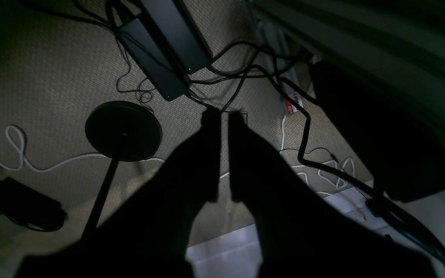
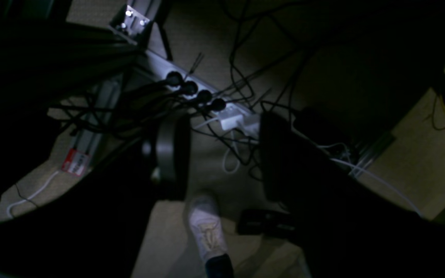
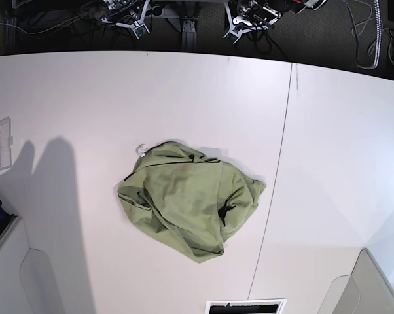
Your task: Layout the t-shirt on the table in an organized manner, then fold the t-shirt properly
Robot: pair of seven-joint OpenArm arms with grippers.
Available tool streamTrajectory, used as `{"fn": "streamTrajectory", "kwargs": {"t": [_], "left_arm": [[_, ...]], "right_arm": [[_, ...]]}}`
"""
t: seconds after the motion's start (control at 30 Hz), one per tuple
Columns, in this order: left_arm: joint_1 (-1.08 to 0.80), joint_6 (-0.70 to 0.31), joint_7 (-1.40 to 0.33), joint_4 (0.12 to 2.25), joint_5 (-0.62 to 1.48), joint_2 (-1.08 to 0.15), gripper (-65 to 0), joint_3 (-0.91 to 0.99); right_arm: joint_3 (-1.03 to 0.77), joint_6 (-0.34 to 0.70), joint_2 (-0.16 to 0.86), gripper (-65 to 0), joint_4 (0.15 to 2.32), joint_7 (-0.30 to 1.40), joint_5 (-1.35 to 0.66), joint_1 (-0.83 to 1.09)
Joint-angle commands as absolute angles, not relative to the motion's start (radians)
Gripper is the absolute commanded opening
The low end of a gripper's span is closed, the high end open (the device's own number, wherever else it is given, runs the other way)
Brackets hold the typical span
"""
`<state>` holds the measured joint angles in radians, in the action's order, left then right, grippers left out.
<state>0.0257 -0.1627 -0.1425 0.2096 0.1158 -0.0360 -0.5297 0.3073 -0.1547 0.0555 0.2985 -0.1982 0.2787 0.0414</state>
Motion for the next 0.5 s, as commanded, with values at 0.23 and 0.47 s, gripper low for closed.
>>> {"fn": "streamTrajectory", "kwargs": {"t": [0.23, 0.47], "left_arm": [[0.030, -0.169, -0.149, 0.217, 0.113, -0.036, -60.7, -0.529], [0.030, -0.169, -0.146, 0.229, 0.110, -0.037, -60.6, -0.529]], "right_arm": [[0.307, -0.169, 0.061, -35.9, 0.306, -0.213, 0.281, 0.042], [0.307, -0.169, 0.061, -35.9, 0.315, -0.213, 0.281, 0.042]]}}
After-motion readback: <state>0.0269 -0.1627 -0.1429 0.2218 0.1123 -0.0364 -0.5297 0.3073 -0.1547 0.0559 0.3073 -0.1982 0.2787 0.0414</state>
